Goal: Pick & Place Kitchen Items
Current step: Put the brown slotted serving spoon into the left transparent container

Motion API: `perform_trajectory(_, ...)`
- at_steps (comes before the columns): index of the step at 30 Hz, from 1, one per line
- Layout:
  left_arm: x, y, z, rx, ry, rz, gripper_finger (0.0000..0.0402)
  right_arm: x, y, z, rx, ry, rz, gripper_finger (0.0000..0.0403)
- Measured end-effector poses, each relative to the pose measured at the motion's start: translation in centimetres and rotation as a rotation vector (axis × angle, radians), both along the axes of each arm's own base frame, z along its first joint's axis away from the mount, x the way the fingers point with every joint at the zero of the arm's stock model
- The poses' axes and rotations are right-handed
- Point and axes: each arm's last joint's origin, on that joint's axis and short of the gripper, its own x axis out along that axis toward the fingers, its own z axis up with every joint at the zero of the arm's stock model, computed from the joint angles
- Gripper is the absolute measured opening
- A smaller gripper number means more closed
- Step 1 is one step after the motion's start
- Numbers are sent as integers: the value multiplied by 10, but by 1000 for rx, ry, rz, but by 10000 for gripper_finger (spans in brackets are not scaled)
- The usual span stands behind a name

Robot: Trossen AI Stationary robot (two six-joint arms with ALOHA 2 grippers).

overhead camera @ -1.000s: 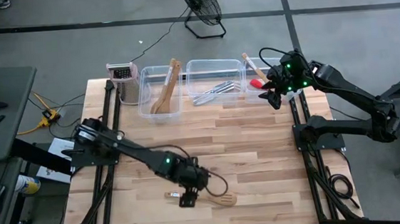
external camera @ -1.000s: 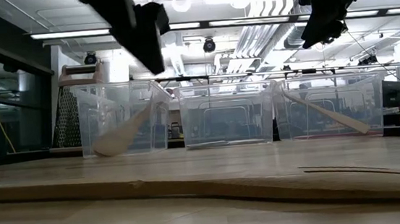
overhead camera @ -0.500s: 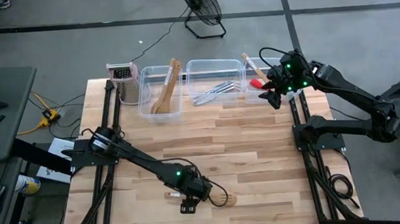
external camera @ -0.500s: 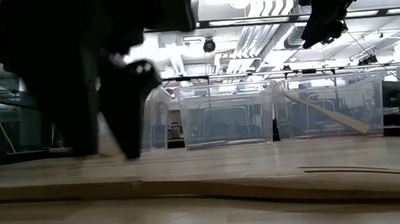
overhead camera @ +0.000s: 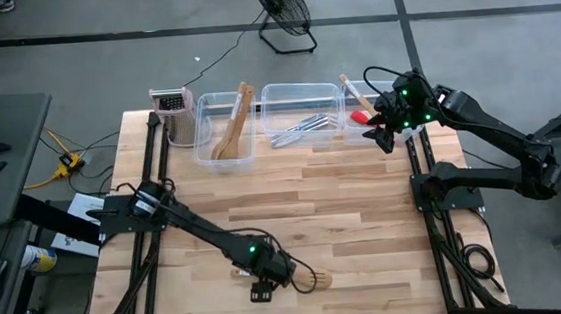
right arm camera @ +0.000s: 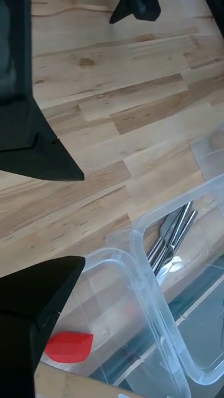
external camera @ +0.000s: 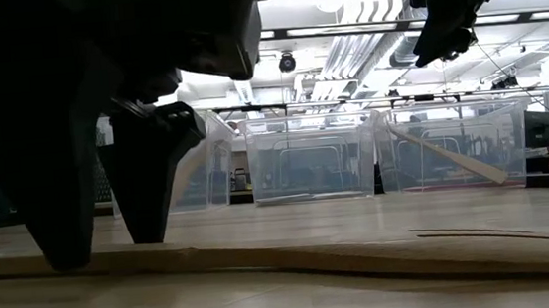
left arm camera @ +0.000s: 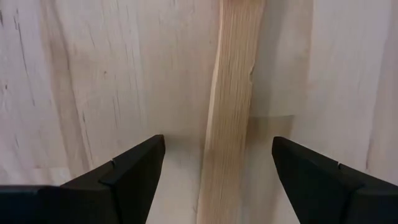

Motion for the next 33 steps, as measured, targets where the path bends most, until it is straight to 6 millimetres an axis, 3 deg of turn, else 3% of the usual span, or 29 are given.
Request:
perform_trajectory(11, -4, -9, -32, 163, 46, -121, 298, -1, 0, -1, 6, 9, -1, 200)
perform_trajectory(17, -5, -12, -42, 163, 65, -167, 294, -1, 1, -2, 17, 21, -1, 200)
perform_trajectory(33, -4, -13, -43, 112, 74, -123, 178, -2, 1, -2, 19, 24, -2, 200)
